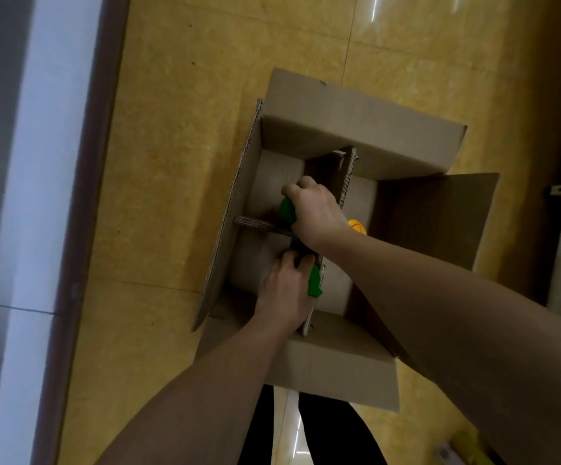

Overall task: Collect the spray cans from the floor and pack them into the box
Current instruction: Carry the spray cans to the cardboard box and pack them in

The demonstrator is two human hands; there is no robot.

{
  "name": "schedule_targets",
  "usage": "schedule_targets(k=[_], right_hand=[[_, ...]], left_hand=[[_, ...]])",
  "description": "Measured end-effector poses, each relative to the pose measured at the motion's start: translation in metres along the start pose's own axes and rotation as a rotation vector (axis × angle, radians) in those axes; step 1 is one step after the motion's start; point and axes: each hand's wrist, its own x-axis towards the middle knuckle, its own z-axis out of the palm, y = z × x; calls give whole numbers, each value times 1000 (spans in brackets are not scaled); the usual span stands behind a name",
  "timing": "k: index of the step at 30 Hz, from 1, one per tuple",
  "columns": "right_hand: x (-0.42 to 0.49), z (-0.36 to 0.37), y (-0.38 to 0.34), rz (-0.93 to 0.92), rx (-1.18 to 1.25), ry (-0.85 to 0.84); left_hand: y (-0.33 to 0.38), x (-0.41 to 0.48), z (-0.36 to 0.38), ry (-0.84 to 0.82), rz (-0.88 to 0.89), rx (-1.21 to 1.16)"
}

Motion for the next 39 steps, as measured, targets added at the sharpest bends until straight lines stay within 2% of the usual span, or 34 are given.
schedule_targets(k=[10,18,20,24,26,32,39], right_hand=[[11,18,7,-37,-43,-68],[15,18,17,-55,31,-75],[11,19,26,-39,141,-24],[4,26,46,28,325,261],[0,28,51,51,392,344],[-12,37,64,116,435,469],[-37,35,78,185,457,504]], left_hand=[[6,17,3,75,11,-16],[11,24,8,50,-5,-5],[12,26,10,57,-14,-3],[16,31,14,94,-35,-36],[16,33,18,114,-30,-36],[14,38,27,160,-47,-67],[20,36,31,155,-138,-79]])
